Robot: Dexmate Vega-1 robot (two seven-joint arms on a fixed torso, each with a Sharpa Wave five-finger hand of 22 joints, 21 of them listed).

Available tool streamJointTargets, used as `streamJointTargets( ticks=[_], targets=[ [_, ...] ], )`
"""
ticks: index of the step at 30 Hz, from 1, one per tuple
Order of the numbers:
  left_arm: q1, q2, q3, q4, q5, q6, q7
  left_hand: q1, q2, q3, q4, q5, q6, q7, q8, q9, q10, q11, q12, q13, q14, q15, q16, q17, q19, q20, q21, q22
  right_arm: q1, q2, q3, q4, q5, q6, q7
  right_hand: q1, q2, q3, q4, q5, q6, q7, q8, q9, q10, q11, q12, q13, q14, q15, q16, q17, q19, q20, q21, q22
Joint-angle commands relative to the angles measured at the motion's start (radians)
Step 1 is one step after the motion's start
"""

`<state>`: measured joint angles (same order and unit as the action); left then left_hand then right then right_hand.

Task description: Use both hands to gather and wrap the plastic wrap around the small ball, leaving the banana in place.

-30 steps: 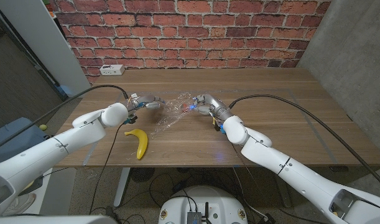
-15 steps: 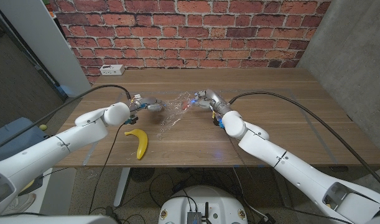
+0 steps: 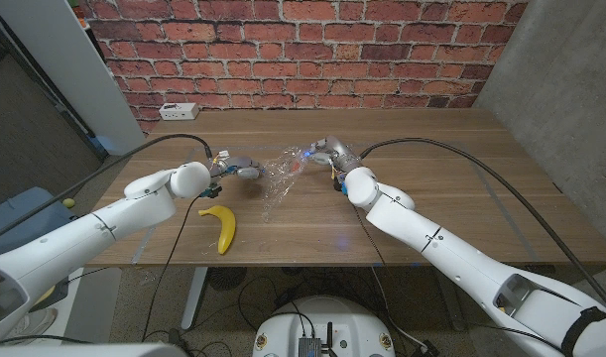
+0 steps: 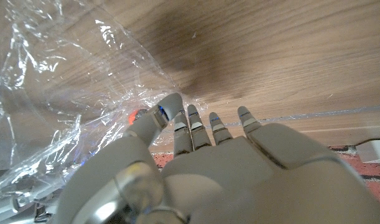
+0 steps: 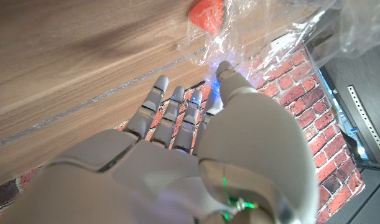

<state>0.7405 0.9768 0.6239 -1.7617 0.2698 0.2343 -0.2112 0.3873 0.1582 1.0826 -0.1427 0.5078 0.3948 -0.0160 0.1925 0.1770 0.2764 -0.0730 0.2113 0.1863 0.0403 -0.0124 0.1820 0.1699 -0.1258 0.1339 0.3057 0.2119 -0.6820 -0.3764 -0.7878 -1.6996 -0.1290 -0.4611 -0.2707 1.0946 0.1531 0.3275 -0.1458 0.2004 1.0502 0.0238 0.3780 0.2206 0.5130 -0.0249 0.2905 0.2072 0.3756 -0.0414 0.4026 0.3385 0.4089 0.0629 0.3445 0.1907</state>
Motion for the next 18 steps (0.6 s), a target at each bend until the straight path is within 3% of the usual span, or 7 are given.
streamJointTargets(
  ticks=[1,18],
  targets=[
    [-0.023,-0.012,0.013,0.011,-0.004,0.013,-0.024,-0.007,-0.006,0.009,0.004,0.010,0.018,0.005,0.004,0.001,0.016,-0.003,0.007,0.001,0.023,-0.001,0.010,0.003,-0.007,-0.001,-0.001,0.002,0.092,0.093,-0.032,0.137,0.050,-0.025,-0.059,-0.008,0.000,0.012,0.000,0.007,0.021,0.028,0.011,0.007,0.013,-0.001,-0.002,0.002,0.012,-0.056,-0.007,0.001,0.004,0.008,0.007,0.002],
    [-0.049,-0.025,0.030,0.042,-0.022,0.021,-0.053,-0.018,-0.012,0.019,0.009,0.017,0.060,0.037,0.009,0.001,0.065,0.019,0.018,0.001,0.046,0.001,0.010,0.002,-0.009,0.000,0.002,0.004,0.220,0.249,-0.064,0.401,0.091,0.061,-0.142,-0.017,-0.001,0.029,-0.001,0.012,0.017,0.037,0.021,0.019,0.032,0.010,-0.003,0.003,0.039,-0.049,-0.008,0.000,0.014,0.011,0.013,0.002]
  ],
)
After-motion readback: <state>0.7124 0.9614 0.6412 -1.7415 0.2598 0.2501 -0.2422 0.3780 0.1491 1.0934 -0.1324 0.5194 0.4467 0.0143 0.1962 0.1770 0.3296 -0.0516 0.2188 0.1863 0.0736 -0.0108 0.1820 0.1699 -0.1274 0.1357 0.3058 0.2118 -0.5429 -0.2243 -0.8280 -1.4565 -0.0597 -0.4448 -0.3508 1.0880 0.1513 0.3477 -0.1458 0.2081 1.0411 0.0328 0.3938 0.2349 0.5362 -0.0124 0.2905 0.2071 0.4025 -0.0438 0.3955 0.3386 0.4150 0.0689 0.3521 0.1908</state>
